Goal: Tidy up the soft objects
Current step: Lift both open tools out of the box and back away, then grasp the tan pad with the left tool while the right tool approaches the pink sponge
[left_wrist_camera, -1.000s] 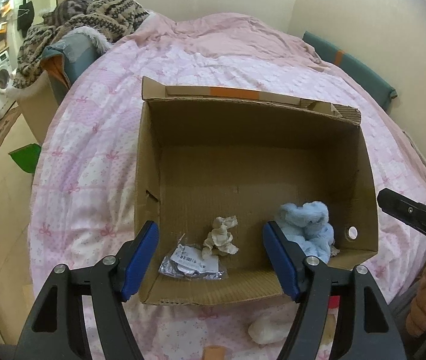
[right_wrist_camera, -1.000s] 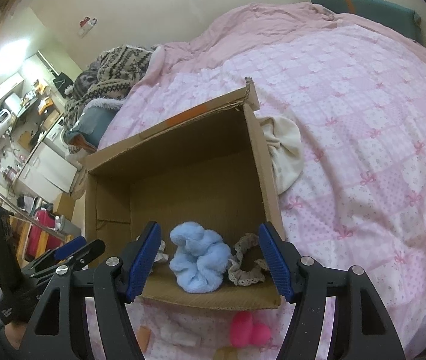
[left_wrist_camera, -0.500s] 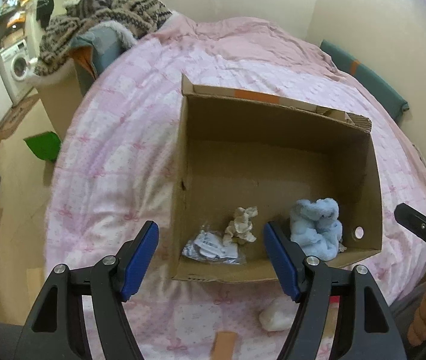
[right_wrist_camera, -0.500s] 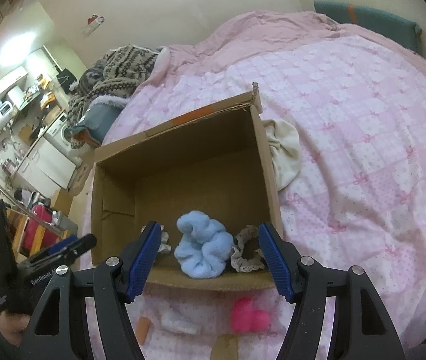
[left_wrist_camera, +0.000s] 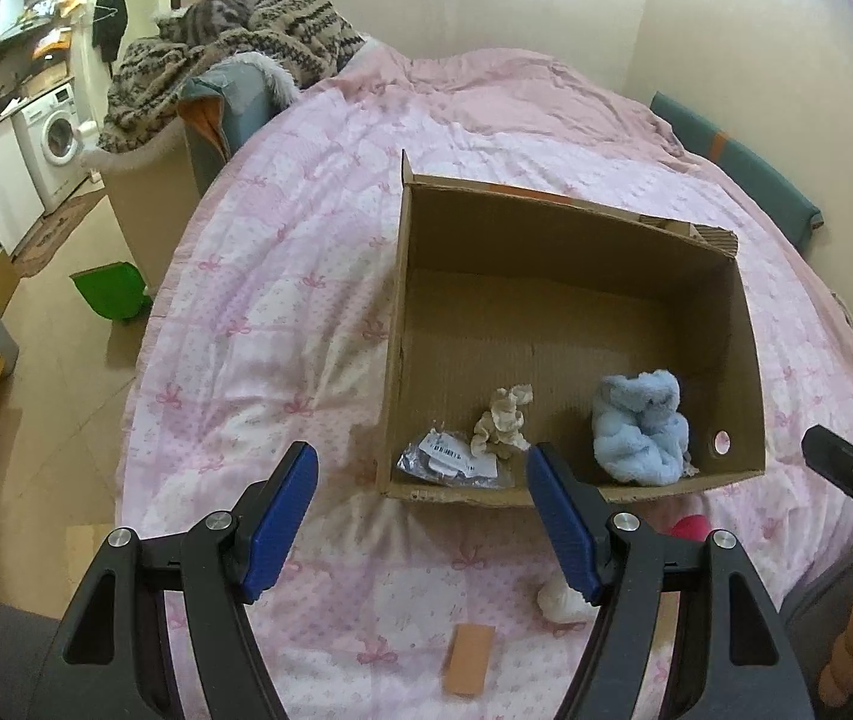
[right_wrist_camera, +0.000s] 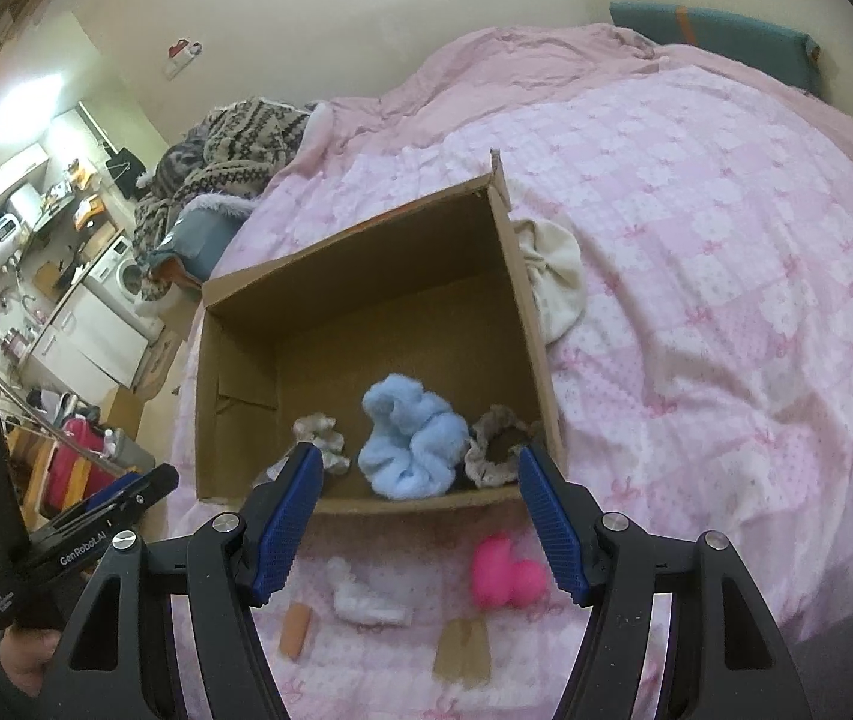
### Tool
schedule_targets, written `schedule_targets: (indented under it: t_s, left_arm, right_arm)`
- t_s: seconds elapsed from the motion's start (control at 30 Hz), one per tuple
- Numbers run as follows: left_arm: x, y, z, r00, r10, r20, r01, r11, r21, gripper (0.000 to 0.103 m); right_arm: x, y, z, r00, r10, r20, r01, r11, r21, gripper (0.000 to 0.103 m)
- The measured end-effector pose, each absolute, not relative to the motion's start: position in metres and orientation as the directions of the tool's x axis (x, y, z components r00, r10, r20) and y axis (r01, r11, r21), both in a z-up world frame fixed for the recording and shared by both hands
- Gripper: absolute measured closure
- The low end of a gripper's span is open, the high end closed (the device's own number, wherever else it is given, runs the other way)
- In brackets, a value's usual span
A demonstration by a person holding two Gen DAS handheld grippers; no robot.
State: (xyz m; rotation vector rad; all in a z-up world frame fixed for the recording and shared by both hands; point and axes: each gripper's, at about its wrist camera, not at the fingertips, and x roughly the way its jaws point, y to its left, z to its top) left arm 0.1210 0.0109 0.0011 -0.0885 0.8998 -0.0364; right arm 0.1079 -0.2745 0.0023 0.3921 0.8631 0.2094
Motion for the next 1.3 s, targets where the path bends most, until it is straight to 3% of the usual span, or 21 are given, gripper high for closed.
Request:
schedule_targets:
  t_s: [0.43,0.7,0.87,1.0,1.1,1.13,1.17,1.23,1.3]
  left_arm:
    - [0.106,0.004,-0.027,0.537,-0.067,-0.841,-0.009,0.996,-0.085,0.033]
    - [0.109,-0.019,-0.092,0.244,-0.111,-0.964,0.055,0.993,-0.1,0.035]
    - [0.108,-0.029,-0.109,0.174,-0.1,-0.98,0.076,0.993,-0.088,0.057]
    - [0.11,-0.03,-0.115,0.138,-0.124,-0.983,0.067,0.991,-0.115,0.06]
    - [0.111,-0.032,-0.123,0.104,-0.136,-0.985,0.065,0.989,-0.13,0.071]
    - [0.111,-0.033,-0.125,0.094,-0.137,-0.986,0.064,0.989,-0.132,0.077]
    - [0.111,-0.033,-0.127,0.086,-0.135,-0.987,0.064,0.989,-0.13,0.084]
    - [0.112,-0.035,-0.129,0.083,-0.132,-0.988,0.068,0.99,-0.127,0.09]
    - [0.112,-0.037,-0.127,0.093,-0.13,-0.987,0.073,0.99,-0.124,0.095]
  right_arm:
    - [0.094,-0.272,-0.026,0.541,0.289,-0.79,0.076,0.918,0.388,0.032]
    - [0.101,-0.277,-0.045,0.475,0.313,-0.822,0.135,0.898,0.419,0.032]
    - [0.105,-0.271,-0.06,0.395,0.345,-0.852,0.141,0.893,0.427,0.032]
    - [0.108,-0.256,-0.083,0.269,0.341,-0.901,0.135,0.913,0.385,0.032]
    - [0.111,-0.248,-0.095,0.205,0.317,-0.926,0.129,0.929,0.347,0.032]
    - [0.112,-0.247,-0.098,0.188,0.315,-0.93,0.132,0.93,0.342,0.034]
    - [0.113,-0.246,-0.102,0.171,0.319,-0.932,0.133,0.93,0.342,0.043]
    - [0.114,-0.243,-0.108,0.137,0.324,-0.936,0.13,0.931,0.341,0.053]
    - [0.115,-0.238,-0.112,0.118,0.318,-0.941,0.11,0.937,0.331,0.055]
